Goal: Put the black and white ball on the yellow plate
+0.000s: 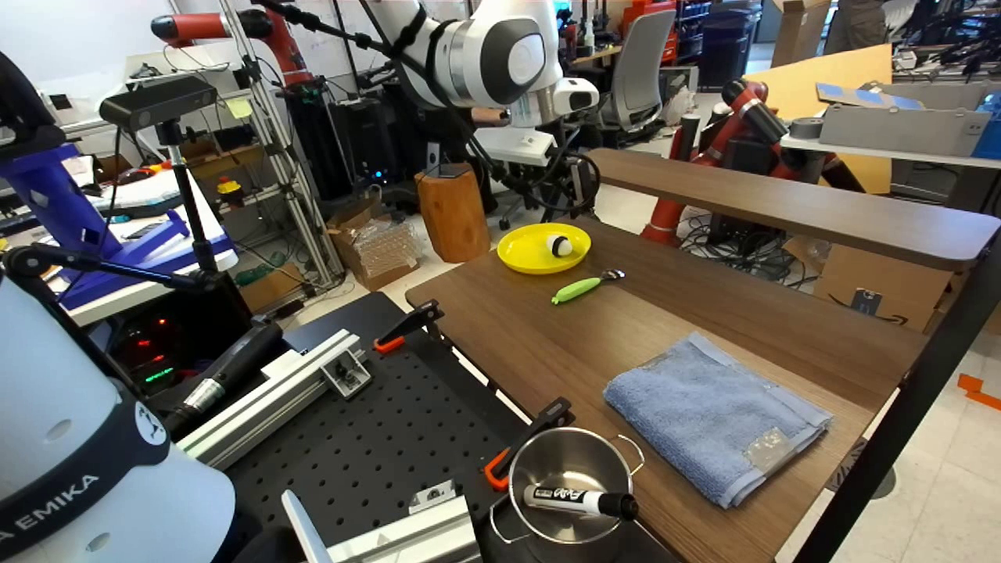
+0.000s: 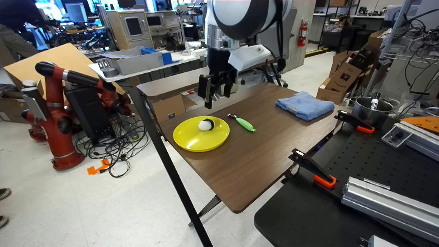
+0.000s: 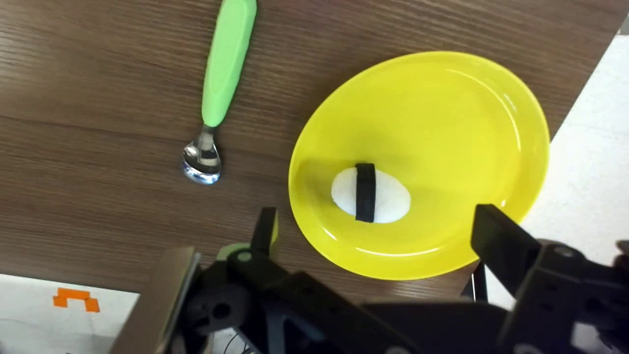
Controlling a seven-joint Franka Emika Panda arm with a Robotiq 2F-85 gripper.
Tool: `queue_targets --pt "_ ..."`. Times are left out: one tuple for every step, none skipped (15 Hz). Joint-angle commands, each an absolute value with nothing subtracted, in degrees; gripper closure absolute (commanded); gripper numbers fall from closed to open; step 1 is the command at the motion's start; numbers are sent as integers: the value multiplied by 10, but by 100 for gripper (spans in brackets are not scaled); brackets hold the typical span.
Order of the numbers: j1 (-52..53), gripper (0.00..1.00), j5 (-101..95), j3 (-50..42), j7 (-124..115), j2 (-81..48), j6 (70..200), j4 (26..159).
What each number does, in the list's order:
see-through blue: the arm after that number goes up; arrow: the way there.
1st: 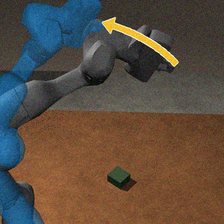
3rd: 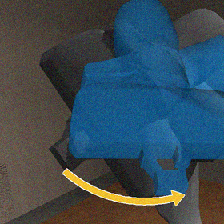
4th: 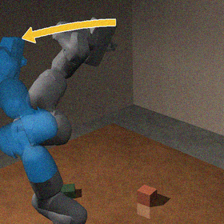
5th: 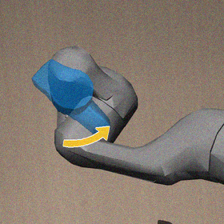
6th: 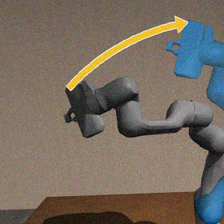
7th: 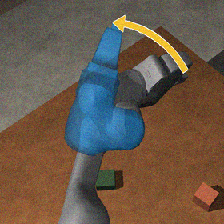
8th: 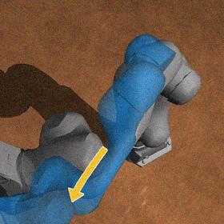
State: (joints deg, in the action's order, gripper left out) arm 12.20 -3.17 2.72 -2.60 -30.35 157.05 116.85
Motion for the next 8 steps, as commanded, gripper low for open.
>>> queue_targets --pt "117 0 -36 32 -29 -298 1570 1175" --pt "117 0 -36 32 -29 -297 1572 1178" --pt "117 0 -36 32 -29 -297 1573 1179" --pt "117 0 -36 32 -29 -297 1573 1180" --pt "117 0 -36 32 -29 -297 1573 1180" --pt "117 0 -36 32 -29 -297 1574 1180" --pt "117 0 -36 32 -29 -297 1574 1180" --pt "117 0 -36 32 -29 -297 1574 1180"
